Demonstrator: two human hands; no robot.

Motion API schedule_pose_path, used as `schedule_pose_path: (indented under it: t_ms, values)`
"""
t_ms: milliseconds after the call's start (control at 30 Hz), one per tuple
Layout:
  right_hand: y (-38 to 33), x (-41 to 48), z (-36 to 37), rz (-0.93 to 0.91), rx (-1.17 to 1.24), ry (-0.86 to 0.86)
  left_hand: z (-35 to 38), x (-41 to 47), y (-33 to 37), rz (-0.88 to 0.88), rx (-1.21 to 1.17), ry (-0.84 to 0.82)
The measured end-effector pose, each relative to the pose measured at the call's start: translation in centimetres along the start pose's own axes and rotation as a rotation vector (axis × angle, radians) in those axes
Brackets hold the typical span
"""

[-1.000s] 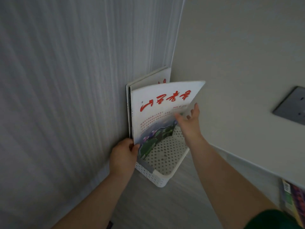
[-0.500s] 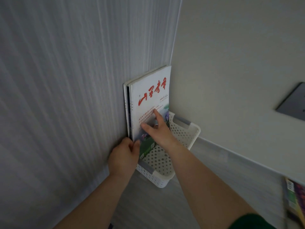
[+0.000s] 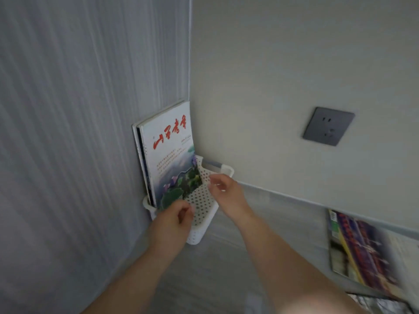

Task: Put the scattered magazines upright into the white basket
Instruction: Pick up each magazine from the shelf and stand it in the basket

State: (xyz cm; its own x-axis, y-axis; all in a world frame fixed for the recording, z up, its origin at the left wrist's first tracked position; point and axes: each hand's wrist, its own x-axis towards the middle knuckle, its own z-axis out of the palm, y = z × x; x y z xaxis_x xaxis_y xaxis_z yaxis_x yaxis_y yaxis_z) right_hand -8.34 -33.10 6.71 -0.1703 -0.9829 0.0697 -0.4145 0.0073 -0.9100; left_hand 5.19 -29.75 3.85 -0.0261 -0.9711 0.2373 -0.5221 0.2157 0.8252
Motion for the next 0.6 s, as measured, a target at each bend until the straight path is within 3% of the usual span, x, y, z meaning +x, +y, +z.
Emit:
schedule_pose_path:
  t_ms: [267,467,600]
  values:
    - [6.9,-9.8,-10.3,0.104,-0.162,0.231,7.1,-7.3,4.2,0.089,0.064,-0.444]
    - [15.7,-19.5,-20.7,0.391,-0.485,0.383,12.6,-12.1,6.4,0.154,0.116,-0.633]
    - [19.8,-25.0,-24.5,0.485,-0.757,0.360,16.8,-14.9,7.0,0.185,0.348,-0.713]
